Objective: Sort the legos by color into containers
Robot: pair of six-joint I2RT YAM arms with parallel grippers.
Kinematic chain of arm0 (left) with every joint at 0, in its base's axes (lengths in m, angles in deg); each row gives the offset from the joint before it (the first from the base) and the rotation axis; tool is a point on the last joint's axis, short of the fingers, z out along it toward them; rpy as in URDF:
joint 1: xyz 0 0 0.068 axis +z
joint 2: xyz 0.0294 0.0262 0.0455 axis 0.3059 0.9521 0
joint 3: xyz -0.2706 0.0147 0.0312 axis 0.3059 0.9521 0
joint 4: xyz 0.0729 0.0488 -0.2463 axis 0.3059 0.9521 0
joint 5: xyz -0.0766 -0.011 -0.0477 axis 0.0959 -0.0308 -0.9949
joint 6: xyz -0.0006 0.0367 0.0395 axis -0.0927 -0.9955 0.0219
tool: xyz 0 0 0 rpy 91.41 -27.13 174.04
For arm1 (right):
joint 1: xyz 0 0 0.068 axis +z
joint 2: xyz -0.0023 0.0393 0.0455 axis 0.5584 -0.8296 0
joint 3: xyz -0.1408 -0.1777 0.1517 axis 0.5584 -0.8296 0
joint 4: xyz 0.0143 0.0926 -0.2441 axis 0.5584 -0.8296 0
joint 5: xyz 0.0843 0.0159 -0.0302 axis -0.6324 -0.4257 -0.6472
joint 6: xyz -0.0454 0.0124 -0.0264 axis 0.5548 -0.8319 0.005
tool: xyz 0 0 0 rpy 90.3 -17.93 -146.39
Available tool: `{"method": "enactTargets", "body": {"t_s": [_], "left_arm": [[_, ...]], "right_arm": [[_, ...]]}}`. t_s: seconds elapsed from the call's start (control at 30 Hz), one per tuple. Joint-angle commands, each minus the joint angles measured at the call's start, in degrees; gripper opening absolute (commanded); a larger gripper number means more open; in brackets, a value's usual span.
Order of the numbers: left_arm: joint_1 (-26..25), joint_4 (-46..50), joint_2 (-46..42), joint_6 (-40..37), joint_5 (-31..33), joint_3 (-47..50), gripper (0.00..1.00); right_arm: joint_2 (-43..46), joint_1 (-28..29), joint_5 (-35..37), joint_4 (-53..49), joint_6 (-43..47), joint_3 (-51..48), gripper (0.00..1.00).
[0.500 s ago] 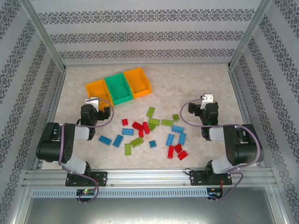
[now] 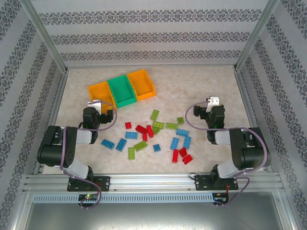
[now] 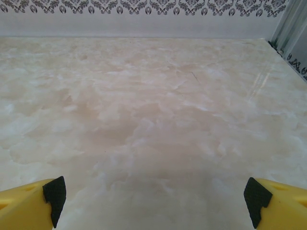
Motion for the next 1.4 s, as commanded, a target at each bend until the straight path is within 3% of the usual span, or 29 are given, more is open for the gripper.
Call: {"method": "enactTargets", "body": {"t_s": [0.0, 0.17, 0.3, 0.43, 0.57, 0.67, 0.73, 0.87, 0.97, 1.1, 1.37], "left_arm": [[0.9, -2.5, 0.0, -1.0, -0.9, -0.8, 0.99], [1.0, -1.0, -0.9, -0.9, -0.8, -1.4, 0.99], [0.9, 24.0, -9.2, 4.5, 5.7, -11.4, 0.99], [0.8, 33.2, -16.1, 11.0, 5.8, -14.4, 0.99], [0.8, 42.8, -20.3, 13.7, 12.0, -17.9, 0.99], [1.0, 50.1, -20.5, 18.3, 19.2, -22.3, 0.99], [2.2, 54.5, -18.6, 21.4, 19.6, -25.8, 0.99], [5.0, 62.2, -9.7, 23.8, 10.0, -35.1, 0.99], [5.7, 66.3, -1.3, 23.6, 6.5, -42.4, 1.0], [6.3, 68.3, 7.4, 23.4, 2.3, -48.7, 0.89], [7.1, 69.9, 17.1, 25.3, 0.4, -54.9, 0.77]], "right_arm": [[0.0, -0.5, -1.5, 0.9, -0.3, 0.8, 0.98], [0.9, -0.9, -1.1, -0.1, -1.2, 1.5, 0.98], [11.9, -0.7, -3.2, -17.6, -2.3, 4.8, 0.98], [20.5, -0.3, -8.5, -26.8, -8.0, 6.3, 0.95], [23.4, 1.9, -13.0, -38.2, -13.1, 9.9, 0.88], [22.8, 4.6, -12.3, -46.6, -14.4, 12.9, 0.86], [21.8, 6.0, -12.1, -50.5, -15.6, 14.4, 0.85], [20.0, 8.2, -10.9, -55.5, -18.2, 15.5, 0.85], [19.5, 9.6, -11.7, -57.7, -19.6, 15.3, 0.88], [20.6, 12.3, -10.2, -62.2, -20.5, 15.2, 0.88], [25.6, 15.6, -5.9, -70.3, -21.8, 14.4, 0.88]]}}
